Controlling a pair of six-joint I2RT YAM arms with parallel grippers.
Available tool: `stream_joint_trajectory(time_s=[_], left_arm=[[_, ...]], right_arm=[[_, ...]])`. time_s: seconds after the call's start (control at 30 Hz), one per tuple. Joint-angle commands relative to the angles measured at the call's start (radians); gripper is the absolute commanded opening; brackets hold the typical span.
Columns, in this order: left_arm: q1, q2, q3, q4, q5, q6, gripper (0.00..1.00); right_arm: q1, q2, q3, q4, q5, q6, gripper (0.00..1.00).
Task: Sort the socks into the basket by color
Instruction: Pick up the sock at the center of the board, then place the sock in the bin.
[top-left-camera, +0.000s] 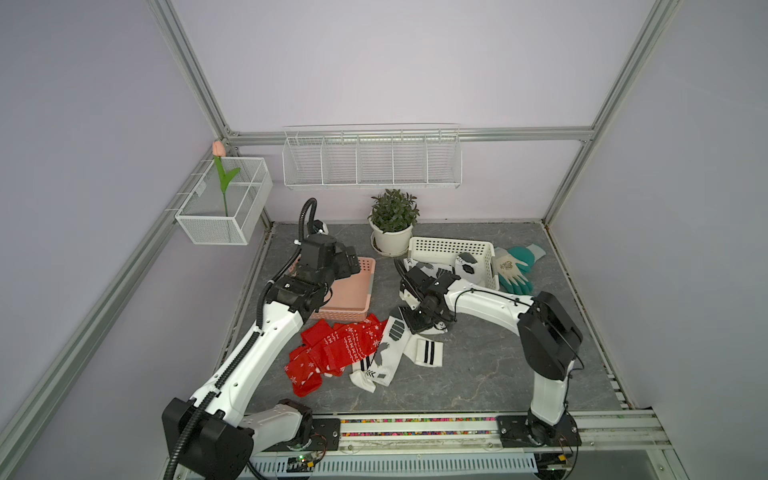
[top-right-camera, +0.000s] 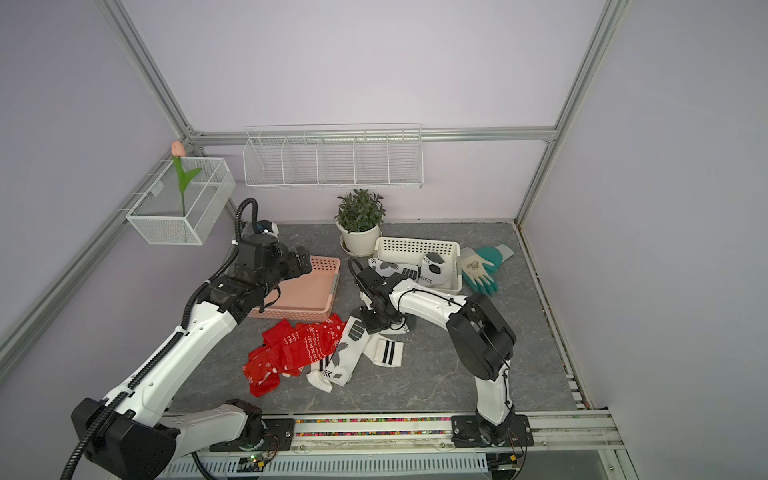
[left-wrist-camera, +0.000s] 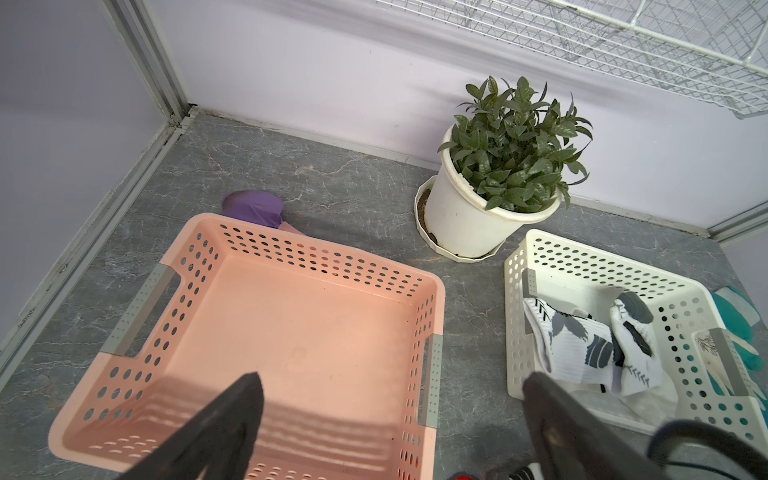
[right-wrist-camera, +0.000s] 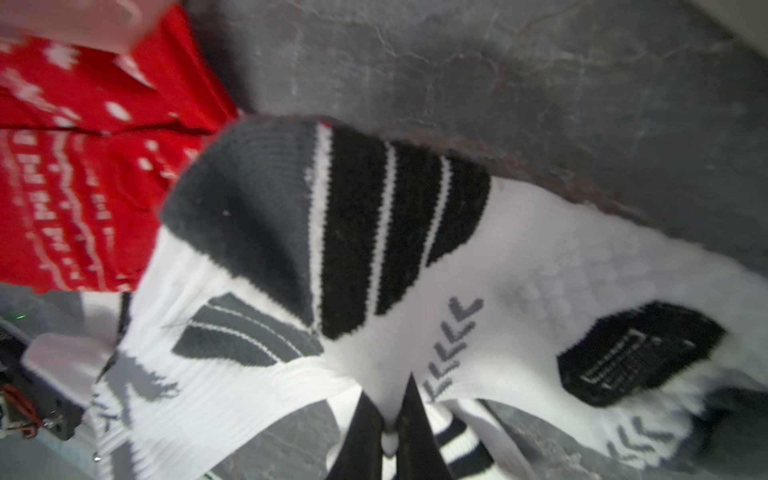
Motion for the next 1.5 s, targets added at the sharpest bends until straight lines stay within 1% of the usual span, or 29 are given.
stream_joint_trajectory(time_s=[0.0,0.13,0.33,0.6,0.73,0.93,1.1,1.13,1.2,1.3,1.47], left_arm=[[-0.003,-0.015,0.022,-0.008,0.004,-0.006,0.99],[-0.003,-0.014,0.022,-0.006,0.006,-0.006,0.99],[-0.002,-0.014,0.022,-0.005,0.007,-0.007,0.99],[-0.003,-0.013,0.021,-0.005,0.007,-0.007,0.99],[-0.003,-0.014,0.022,-0.006,0.006,-0.008,0.99],[-0.002,-0.008,0.022,-0.006,0.009,-0.008,0.99],[-0.002,-0.006,0.022,-0.006,0.011,-0.008,0.99],[-0.002,-0.006,0.022,-0.007,0.011,-0.007,0.99],[-0.002,-0.007,0.022,-0.005,0.011,-0.008,0.99],[-0.004,-0.004,0.022,-0.005,0.013,-0.007,0.99],[-0.002,0.002,0.022,-0.005,0.014,-0.008,0.99]], right_arm=[[-0.003,-0.119,0.003,-0.044,0.006,-0.015,0.08],[-0.01,-0.18,0.053,-0.105,-0.006,-0.04,0.08],[-0.042,-0.211,0.149,-0.169,-0.054,-0.066,0.08],[-0.149,-0.206,0.243,-0.124,-0.174,-0.072,0.08],[-0.212,-0.173,0.288,-0.104,-0.201,-0.077,0.08],[-0.331,-0.138,0.302,-0.003,-0.303,-0.048,0.08],[-0.479,-0.114,0.189,0.186,-0.438,0.054,0.08],[-0.504,-0.108,0.167,0.212,-0.45,0.067,0.08],[-0.552,-0.092,0.133,0.229,-0.448,0.07,0.08],[-0.603,-0.062,0.12,0.188,-0.412,0.035,0.08],[-0.656,-0.026,0.132,0.075,-0.297,-0.021,0.09]])
